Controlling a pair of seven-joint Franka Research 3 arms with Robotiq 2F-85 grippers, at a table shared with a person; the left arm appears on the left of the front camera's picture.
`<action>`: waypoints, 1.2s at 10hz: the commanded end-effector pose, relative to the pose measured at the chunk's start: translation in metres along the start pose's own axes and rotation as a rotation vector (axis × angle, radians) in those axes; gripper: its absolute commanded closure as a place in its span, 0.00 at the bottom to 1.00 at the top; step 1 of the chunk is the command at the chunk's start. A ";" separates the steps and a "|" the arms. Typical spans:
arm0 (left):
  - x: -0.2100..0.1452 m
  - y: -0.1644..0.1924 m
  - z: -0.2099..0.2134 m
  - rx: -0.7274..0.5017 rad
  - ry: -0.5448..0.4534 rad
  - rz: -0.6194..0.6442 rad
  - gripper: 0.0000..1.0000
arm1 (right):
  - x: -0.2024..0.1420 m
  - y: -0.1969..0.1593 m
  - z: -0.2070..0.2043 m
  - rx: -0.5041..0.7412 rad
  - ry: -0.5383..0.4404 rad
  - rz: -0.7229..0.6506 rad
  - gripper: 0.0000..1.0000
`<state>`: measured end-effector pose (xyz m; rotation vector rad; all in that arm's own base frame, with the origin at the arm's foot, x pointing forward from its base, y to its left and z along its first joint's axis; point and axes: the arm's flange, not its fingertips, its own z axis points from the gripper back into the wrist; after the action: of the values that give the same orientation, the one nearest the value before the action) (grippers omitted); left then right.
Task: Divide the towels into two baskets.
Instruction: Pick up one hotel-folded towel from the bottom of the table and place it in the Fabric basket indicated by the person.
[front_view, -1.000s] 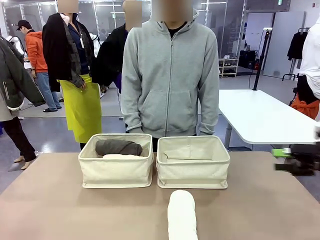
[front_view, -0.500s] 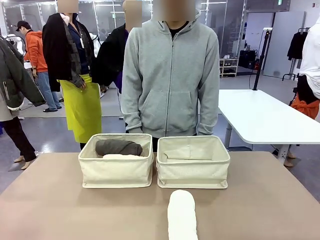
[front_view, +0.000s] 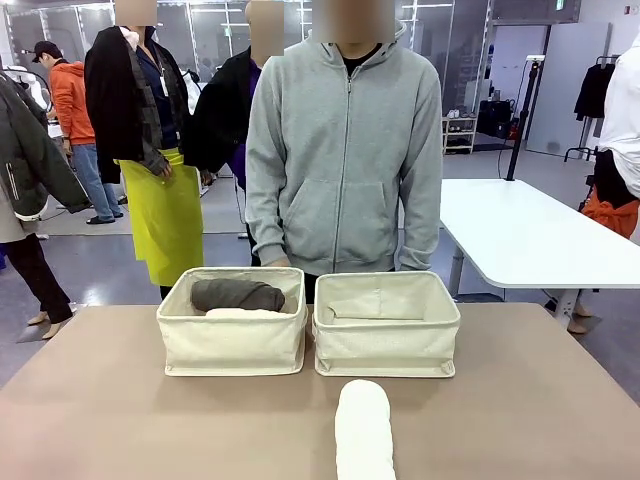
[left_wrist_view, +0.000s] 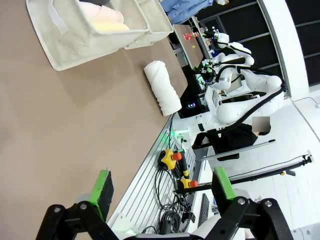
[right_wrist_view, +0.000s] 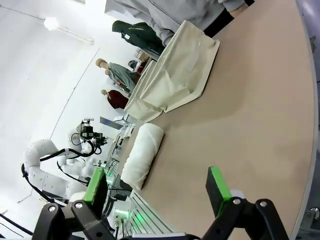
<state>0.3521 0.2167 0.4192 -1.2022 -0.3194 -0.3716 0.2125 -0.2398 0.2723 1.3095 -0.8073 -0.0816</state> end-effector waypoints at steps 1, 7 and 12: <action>-0.003 -0.002 0.002 -0.003 0.007 0.000 0.00 | 0.001 0.006 0.000 -0.025 -0.003 -0.022 0.00; -0.003 -0.002 0.002 -0.003 0.007 0.000 0.00 | 0.001 0.006 0.000 -0.025 -0.003 -0.022 0.00; -0.003 -0.002 0.002 -0.003 0.007 0.000 0.00 | 0.001 0.006 0.000 -0.025 -0.003 -0.022 0.00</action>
<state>0.3521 0.2168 0.4192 -1.2022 -0.3195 -0.3714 0.2136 -0.2433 0.2729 1.3032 -0.8057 -0.0831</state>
